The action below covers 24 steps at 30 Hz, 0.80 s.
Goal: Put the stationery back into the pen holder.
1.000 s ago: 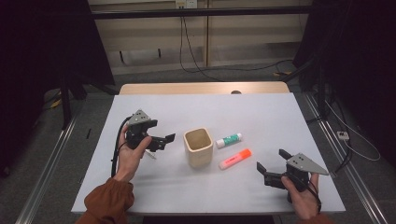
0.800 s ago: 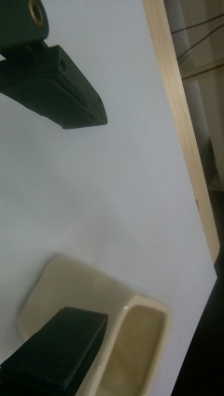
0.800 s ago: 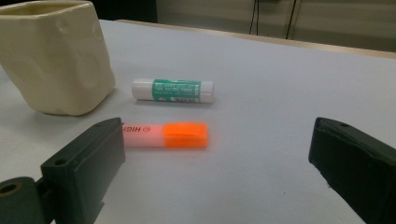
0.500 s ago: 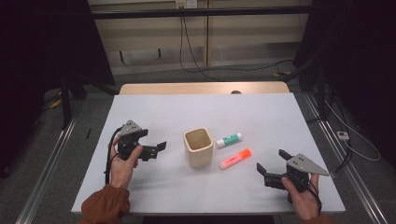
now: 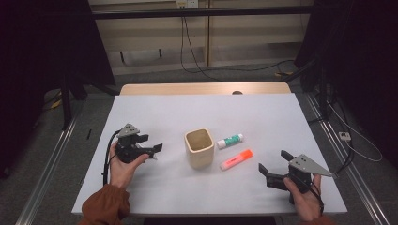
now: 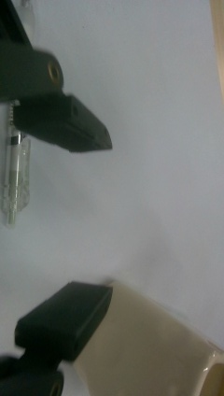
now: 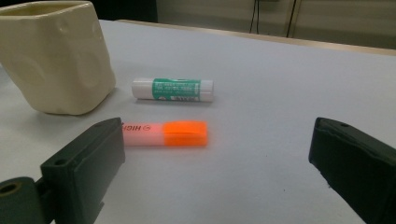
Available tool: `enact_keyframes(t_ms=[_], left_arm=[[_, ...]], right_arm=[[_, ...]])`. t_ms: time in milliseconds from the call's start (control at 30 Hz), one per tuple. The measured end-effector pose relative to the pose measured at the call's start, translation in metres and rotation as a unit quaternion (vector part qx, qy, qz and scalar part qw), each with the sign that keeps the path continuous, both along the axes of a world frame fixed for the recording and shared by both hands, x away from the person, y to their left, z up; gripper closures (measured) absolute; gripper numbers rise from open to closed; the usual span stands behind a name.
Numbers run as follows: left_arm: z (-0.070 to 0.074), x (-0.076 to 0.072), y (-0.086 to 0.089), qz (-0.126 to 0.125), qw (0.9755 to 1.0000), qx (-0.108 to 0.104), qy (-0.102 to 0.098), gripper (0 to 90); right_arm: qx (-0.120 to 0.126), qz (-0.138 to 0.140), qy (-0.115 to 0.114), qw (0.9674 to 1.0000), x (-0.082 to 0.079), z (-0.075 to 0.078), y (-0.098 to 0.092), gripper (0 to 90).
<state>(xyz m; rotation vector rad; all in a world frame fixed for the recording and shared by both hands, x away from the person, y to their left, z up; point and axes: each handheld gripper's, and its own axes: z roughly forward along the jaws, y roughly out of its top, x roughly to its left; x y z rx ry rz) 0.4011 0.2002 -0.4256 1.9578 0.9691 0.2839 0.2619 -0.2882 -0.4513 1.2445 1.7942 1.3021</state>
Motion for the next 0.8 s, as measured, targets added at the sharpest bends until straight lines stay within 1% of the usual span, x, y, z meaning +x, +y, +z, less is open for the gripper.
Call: enact_keyframes(t_ms=[33, 67, 133, 200, 233, 300, 367, 433, 467, 533, 567, 600, 667, 800], left_arm=[[-0.001, 0.001, 0.000, 0.010, 0.9999, 0.006, 0.005, 36.4], [-0.002, 0.002, 0.001, 0.015, 0.9998, 0.007, 0.009, 38.5], [-0.003, 0.002, 0.001, 0.015, 0.9998, 0.004, 0.014, 49.9], [-0.004, 0.002, 0.001, 0.017, 0.9997, 0.010, 0.012, 60.1], [-0.005, 0.002, 0.000, 0.011, 0.9998, 0.011, 0.014, 66.4], [-0.006, 0.003, -0.002, 0.006, 0.9997, 0.014, 0.017, 79.4], [-0.007, 0.003, -0.004, -0.003, 0.9996, 0.018, 0.020, 90.0], [-0.010, 0.004, -0.005, -0.006, 0.9991, 0.028, 0.032, 90.0], [-0.012, 0.005, -0.006, -0.008, 0.9987, 0.036, 0.037, 90.0], [-0.016, 0.008, -0.006, -0.005, 0.9981, 0.041, 0.045, 90.0], [-0.018, 0.009, -0.007, 0.001, 0.9980, 0.046, 0.044, 90.0], [-0.019, 0.011, -0.006, 0.001, 0.9977, 0.051, 0.044, 90.0], [-0.022, 0.013, -0.007, -0.001, 0.9977, 0.051, 0.045, 90.0], [-0.026, 0.013, -0.008, -0.002, 0.9964, 0.066, 0.054, 90.0]], right_arm=[[-0.001, 0.002, 0.001, 1.0000, 0.000, 0.000, 0.000, 3.3], [-0.001, 0.003, 0.001, 1.0000, 0.000, 0.000, 0.001, 3.3], [-0.002, 0.005, 0.002, 1.0000, 0.000, 0.000, 0.001, 3.3], [-0.002, 0.004, 0.001, 1.0000, 0.000, 0.000, 0.001, 3.3], [-0.002, 0.003, 0.001, 1.0000, 0.000, 0.000, 0.001, 3.3], [-0.003, 0.002, 0.002, 1.0000, 0.000, 0.000, 0.001, 3.3], [-0.004, 0.003, 0.000, 1.0000, 0.000, 0.000, 0.001, 3.3], [-0.005, 0.002, 0.001, 1.0000, -0.001, 0.000, 0.001, 3.3], [-0.005, 0.002, 0.000, 1.0000, -0.002, 0.000, 0.000, 3.3], [-0.004, 0.001, 0.000, 1.0000, -0.001, 0.000, 0.000, 3.3], [-0.003, 0.001, 0.000, 1.0000, -0.001, 0.000, 0.000, 3.3], [-0.003, 0.002, 0.000, 1.0000, -0.001, 0.000, 0.000, 3.3], [-0.004, 0.004, 0.000, 1.0000, -0.001, 0.000, 0.000, 3.3], [-0.005, 0.006, 0.001, 1.0000, -0.001, 0.000, 0.001, 3.3]])
